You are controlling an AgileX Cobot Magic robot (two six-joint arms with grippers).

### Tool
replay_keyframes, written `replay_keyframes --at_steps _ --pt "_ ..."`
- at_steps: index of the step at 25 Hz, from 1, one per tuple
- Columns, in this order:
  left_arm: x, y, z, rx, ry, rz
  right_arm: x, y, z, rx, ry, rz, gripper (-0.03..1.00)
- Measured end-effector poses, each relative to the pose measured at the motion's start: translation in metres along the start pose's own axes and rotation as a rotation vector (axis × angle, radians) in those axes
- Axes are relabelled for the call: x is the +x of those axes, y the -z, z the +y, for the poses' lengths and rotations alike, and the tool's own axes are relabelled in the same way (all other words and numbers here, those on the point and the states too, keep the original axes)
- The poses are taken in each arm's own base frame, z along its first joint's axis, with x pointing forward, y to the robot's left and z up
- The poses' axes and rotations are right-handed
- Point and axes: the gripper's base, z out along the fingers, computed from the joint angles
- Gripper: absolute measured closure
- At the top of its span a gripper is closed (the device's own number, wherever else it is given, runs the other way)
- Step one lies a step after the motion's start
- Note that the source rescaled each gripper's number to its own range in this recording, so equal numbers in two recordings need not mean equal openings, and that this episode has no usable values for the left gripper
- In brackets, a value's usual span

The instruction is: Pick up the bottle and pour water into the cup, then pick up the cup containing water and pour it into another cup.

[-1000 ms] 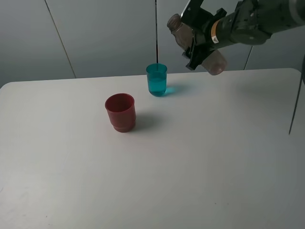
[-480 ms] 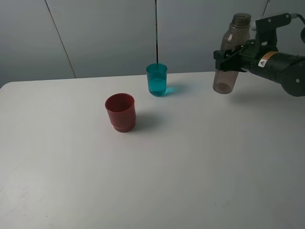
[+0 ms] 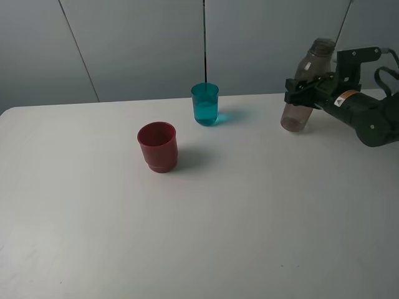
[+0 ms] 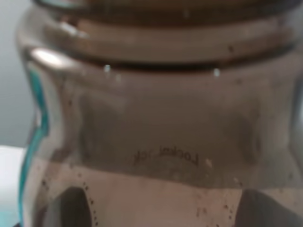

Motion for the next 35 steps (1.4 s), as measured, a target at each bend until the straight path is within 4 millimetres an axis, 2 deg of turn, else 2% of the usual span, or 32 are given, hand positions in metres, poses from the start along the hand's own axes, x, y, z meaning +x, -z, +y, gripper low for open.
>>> replay_keyframes --at_steps 9,10,11,12,13,14,18,28,32,35 --pt "0.000 0.000 0.000 0.000 0.000 0.000 0.004 0.000 0.003 -0.038 0.060 0.040 0.97" --pt "0.000 0.000 0.000 0.000 0.000 0.000 0.004 0.000 0.004 -0.040 0.062 0.042 0.80" --pt "0.000 0.000 0.000 0.000 0.000 0.000 0.005 0.000 0.004 -0.044 0.067 0.045 0.38" --pt "0.000 0.000 0.000 0.000 0.000 0.000 0.005 0.000 0.004 -0.043 0.069 0.047 0.17" --pt "0.000 0.000 0.000 0.000 0.000 0.000 0.005 0.000 0.004 -0.043 0.077 0.049 0.05" --pt "0.000 0.000 0.000 0.000 0.000 0.000 0.005 0.000 0.004 -0.043 0.083 0.050 0.00" --pt "0.000 0.000 0.000 0.000 0.000 0.000 -0.011 0.004 0.004 -0.040 0.103 0.017 -0.03" --pt "0.000 0.000 0.000 0.000 0.000 0.000 -0.094 0.037 0.008 -0.020 0.214 -0.117 -0.03" --pt "0.000 0.000 0.000 0.000 0.000 0.000 -0.122 0.055 0.021 -0.095 0.291 -0.163 -0.03" --pt "0.000 0.000 0.000 0.000 0.000 0.000 -0.140 0.066 0.044 -0.181 0.281 -0.211 -0.03"
